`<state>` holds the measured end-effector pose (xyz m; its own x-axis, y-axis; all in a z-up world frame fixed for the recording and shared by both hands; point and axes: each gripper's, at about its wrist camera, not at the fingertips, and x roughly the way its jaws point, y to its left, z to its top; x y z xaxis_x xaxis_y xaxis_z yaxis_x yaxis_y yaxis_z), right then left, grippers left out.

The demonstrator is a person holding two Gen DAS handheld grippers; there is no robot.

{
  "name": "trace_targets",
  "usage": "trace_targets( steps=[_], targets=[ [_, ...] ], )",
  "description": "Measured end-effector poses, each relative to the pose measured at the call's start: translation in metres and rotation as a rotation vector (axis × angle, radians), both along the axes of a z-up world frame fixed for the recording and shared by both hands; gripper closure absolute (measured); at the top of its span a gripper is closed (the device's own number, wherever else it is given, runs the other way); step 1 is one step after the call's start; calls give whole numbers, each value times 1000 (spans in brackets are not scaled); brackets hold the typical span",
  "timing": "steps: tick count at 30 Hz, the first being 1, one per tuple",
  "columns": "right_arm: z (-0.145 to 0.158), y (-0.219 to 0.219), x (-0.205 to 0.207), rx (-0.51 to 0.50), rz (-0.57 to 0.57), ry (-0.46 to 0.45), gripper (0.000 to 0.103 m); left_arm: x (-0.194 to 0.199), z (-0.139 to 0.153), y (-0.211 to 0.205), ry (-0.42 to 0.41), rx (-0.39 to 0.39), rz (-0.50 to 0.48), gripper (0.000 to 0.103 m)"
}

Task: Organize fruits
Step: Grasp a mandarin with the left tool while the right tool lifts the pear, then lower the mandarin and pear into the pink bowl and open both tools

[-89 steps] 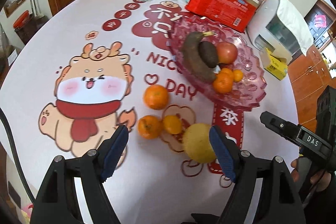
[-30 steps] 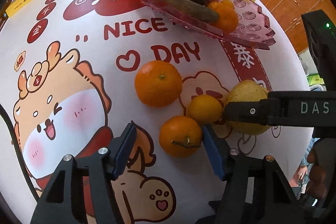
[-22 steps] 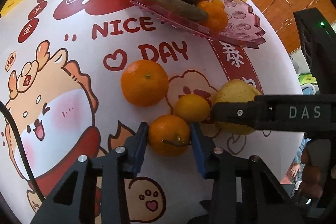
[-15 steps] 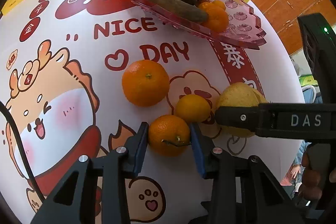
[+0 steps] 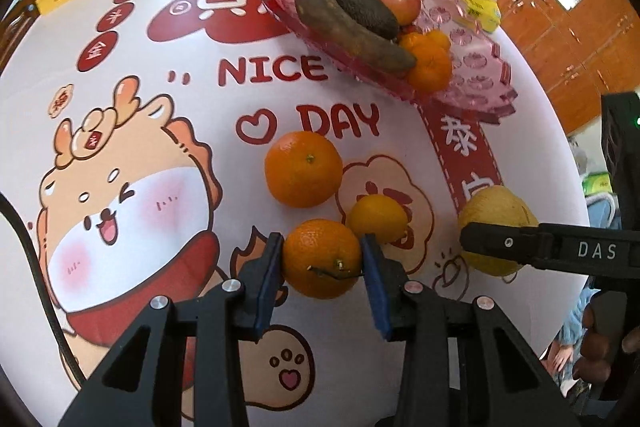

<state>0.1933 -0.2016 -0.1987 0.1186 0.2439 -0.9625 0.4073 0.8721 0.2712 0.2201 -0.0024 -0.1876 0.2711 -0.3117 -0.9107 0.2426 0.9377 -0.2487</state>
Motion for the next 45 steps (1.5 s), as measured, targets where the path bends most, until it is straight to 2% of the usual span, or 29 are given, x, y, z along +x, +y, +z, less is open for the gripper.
trace_targets(
  steps=[13,23,29,36,40,45],
  targets=[
    [43,-56,-3,-37,-10,-117,29,-5,68,-10,-122,-46,110,66],
    [91,-98,22,-68,48,-246,29,6,121,-37,-282,-43,144,66],
    [115,-104,45,-82,120,-326,29,26,146,-53,-363,-57,163,66],
    [126,-95,70,-87,213,-439,29,57,152,-65,-402,-60,197,66],
    [116,-88,85,-67,274,-492,29,72,145,-71,-404,-49,223,66],
    [99,-83,94,-66,331,-518,29,91,123,-76,-366,-43,231,65]
  ],
)
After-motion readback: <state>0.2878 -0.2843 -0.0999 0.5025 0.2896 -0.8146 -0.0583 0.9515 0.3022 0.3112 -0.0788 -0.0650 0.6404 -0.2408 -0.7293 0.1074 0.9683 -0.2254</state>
